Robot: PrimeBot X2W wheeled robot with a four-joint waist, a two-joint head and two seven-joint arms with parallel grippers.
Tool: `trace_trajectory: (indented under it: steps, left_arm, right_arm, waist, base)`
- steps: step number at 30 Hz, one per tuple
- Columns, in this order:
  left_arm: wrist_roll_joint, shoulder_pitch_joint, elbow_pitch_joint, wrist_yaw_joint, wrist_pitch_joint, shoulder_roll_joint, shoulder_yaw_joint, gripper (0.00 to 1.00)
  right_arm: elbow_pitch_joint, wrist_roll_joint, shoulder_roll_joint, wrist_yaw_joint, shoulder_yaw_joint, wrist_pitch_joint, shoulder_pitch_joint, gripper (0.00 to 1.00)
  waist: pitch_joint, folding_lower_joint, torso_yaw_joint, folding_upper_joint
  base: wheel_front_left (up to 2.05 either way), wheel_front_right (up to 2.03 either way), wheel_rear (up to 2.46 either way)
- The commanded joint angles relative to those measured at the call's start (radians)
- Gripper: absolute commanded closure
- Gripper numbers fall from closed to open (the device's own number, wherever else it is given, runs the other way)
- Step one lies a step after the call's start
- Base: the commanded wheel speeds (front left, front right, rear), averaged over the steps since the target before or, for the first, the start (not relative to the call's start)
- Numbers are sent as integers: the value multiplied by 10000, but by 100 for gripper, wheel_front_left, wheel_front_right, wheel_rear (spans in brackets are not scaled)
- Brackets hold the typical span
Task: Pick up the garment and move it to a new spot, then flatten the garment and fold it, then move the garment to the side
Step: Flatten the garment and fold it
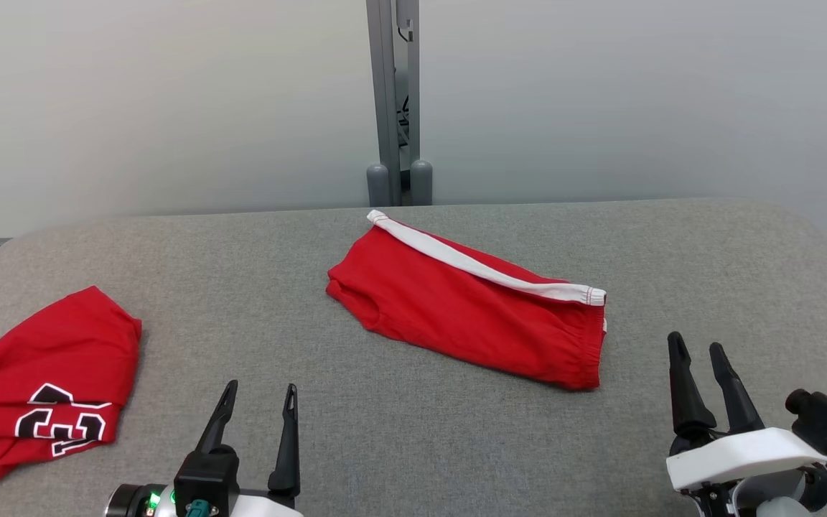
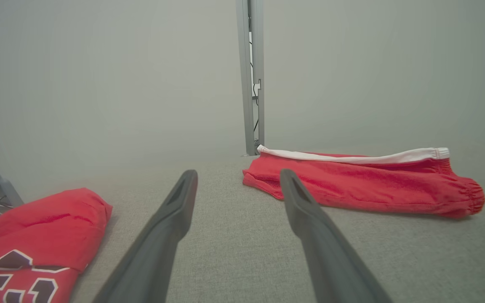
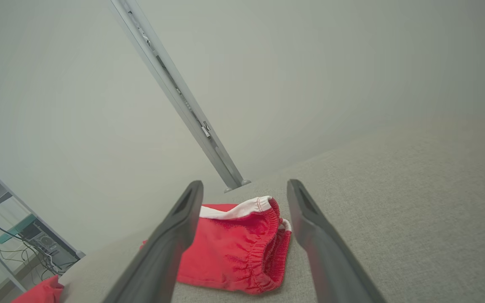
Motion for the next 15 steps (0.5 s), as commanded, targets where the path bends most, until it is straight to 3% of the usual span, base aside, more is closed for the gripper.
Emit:
trace_trajectory:
  steps: [1,6,10,15]
  left_arm:
    - [160,7,104,-165,-32,-60,153,0]
    - [573,-251,418,-629,-33,-243,483,0]
    - [853,-299,598,-902,-33,-364,635,0]
    - [1111,-421,714,-1154,-33,-425,701,0]
  right_arm:
    - [174,211,-35,6,-32,-25,34,0]
    - [1114,1540,-22,6,160,318,-552,0]
    - [2212,3241,-33,6,220,1236,-1118,0]
    - [3830,4278,-38,8,277,2097,-2010,0]
  waist:
    - [25,0,53,0]
    - [180,0,191,0]
    - [369,0,415,0]
    - [661,0,879,0]
  base:
    - [0,0,0]
    - [0,0,0]
    - [0,0,0]
    - [0,0,0]
